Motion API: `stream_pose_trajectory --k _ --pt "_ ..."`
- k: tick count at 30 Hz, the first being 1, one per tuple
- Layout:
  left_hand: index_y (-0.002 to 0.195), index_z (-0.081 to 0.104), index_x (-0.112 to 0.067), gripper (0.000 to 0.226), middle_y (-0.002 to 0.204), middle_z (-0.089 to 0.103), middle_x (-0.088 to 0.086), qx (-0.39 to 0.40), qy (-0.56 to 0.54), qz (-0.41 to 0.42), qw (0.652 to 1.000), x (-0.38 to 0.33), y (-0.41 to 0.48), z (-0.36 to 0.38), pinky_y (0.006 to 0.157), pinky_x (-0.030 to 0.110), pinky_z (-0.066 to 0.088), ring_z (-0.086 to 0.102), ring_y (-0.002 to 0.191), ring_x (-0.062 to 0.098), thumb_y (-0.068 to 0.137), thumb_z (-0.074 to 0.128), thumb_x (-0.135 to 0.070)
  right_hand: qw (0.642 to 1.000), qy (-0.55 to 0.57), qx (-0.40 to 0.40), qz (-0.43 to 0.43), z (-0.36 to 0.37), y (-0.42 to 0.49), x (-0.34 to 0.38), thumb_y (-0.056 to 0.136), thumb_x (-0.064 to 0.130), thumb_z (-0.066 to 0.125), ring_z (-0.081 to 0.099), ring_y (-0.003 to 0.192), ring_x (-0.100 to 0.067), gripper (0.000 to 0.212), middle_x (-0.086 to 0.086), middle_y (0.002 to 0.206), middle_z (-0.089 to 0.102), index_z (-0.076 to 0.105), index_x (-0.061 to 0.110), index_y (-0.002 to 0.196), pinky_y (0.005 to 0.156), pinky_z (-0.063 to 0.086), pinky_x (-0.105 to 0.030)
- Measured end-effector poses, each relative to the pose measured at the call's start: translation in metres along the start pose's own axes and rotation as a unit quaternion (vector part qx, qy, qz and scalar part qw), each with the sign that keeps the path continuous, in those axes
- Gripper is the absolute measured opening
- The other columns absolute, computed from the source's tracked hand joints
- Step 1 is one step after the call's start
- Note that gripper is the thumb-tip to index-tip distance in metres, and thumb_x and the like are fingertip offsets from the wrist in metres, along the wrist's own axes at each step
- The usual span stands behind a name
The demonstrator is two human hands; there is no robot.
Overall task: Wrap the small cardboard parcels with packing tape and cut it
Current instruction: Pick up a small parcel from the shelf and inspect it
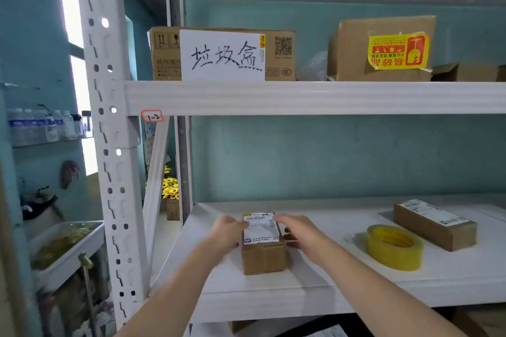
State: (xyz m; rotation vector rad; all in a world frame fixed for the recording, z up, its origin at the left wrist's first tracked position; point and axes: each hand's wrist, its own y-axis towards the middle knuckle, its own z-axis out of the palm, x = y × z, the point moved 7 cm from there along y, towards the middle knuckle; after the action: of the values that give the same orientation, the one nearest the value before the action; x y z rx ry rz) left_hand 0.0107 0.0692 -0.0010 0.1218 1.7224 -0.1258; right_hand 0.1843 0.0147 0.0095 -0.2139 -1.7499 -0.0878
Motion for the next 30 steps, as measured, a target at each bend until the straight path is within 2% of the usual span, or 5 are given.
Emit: stream_pose_trajectory --k 8,17,21,26,30 --pt "0.089 0.061 -0.004 0.004 0.089 0.070 0.014 0.011 -0.058 -0.044 0.997 0.014 -0.017 0.004 0.086 0.046 0.054 0.065 0.083 0.030 0.089 0.058 -0.007 0.995 0.090 -0.022 0.025 0.009 -0.009 -0.012 0.082 0.019 0.062 0.067 0.076 -0.026 0.017 -0.011 0.088 0.073 0.070 0.009 0.094 0.068 0.049 -0.030" --pt "0.119 0.063 -0.016 0.032 0.110 0.069 0.011 0.066 -0.165 0.118 0.977 -0.021 -0.031 0.003 0.073 0.042 0.058 0.066 0.095 0.026 0.088 0.060 -0.006 0.957 0.266 0.068 -0.097 0.005 -0.017 0.014 0.091 0.013 0.053 0.068 0.071 -0.017 0.031 -0.005 0.095 0.074 0.063 0.025 0.118 0.062 0.050 -0.027" --pt "0.114 0.065 -0.019 0.034 0.100 0.074 0.005 0.055 -0.178 0.139 0.973 -0.019 -0.036 0.001 0.085 0.050 0.054 0.068 0.092 0.026 0.087 0.059 0.000 0.955 0.271 0.063 -0.099 0.005 -0.019 0.008 0.087 0.009 0.058 0.069 0.072 -0.017 0.031 -0.007 0.094 0.074 0.059 0.027 0.113 0.062 0.052 -0.031" --pt "0.099 0.066 -0.016 0.020 0.072 0.070 -0.002 -0.026 -0.182 0.154 0.971 -0.027 -0.042 -0.008 0.050 0.022 0.052 0.065 0.058 0.008 0.087 0.061 -0.001 0.949 0.292 0.028 -0.115 0.001 -0.018 0.009 0.087 0.016 0.061 0.066 0.075 -0.015 0.014 -0.008 0.090 0.072 0.062 0.008 0.099 0.064 0.051 -0.028" --pt "0.091 0.073 -0.029 0.015 0.082 0.072 0.000 0.024 -0.130 0.150 0.980 -0.035 -0.048 0.004 0.077 0.039 0.055 0.065 0.077 0.018 0.085 0.063 -0.038 0.948 0.289 0.056 -0.118 0.008 -0.023 0.012 0.088 0.020 0.059 0.064 0.089 -0.016 0.023 -0.001 0.099 0.072 0.068 0.019 0.109 0.072 0.048 -0.029"
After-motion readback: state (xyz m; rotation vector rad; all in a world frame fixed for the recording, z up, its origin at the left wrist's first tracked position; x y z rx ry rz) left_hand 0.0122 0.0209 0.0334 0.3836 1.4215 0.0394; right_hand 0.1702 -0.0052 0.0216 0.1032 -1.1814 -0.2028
